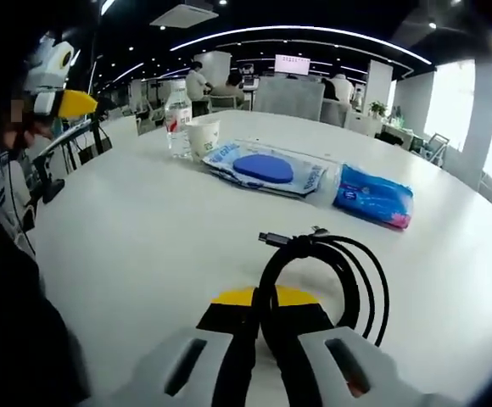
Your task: Arrange the tabletop items into an orderly group along one side of the table until the central work area is clear of visible clutter.
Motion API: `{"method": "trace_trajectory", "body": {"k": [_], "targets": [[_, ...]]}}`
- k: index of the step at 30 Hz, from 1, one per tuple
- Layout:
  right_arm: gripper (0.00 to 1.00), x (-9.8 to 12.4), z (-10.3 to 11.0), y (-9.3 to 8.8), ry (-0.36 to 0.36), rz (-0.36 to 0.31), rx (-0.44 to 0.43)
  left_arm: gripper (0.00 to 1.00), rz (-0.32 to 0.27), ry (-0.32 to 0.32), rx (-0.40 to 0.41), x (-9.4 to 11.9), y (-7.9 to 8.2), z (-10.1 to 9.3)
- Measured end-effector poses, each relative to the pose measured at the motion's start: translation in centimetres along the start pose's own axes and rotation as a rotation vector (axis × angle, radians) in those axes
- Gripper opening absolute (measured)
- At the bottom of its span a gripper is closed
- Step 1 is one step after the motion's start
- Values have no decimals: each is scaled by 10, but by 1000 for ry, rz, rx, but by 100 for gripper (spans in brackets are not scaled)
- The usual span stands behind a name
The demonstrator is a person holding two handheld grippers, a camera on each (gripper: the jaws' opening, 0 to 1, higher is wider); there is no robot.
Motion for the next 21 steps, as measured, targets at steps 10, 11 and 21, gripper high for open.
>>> {"method": "trace_trajectory", "body": {"k": [10, 11, 21], "targets": [[0, 0, -21, 41, -40, -81, 77, 92, -7, -6, -3, 1, 3, -1], [0, -1, -23, 45, -40, -86, 96, 92, -7, -6, -3, 1, 3, -1], [0, -20, -41, 52, -19, -58, 172, 92, -5, -13, -15, 5, 4, 0]]}}
Point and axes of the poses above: the point that each gripper's makers call its tool centre point, and the gripper's own axes: x roughly backward along the fingers, z roughly to its left, y roughly out of its top, the point moved 2 cm from there along x, roughly backward along the fingers, and after that the axes turned 10 degrees about -z, right-handed, at the moved point
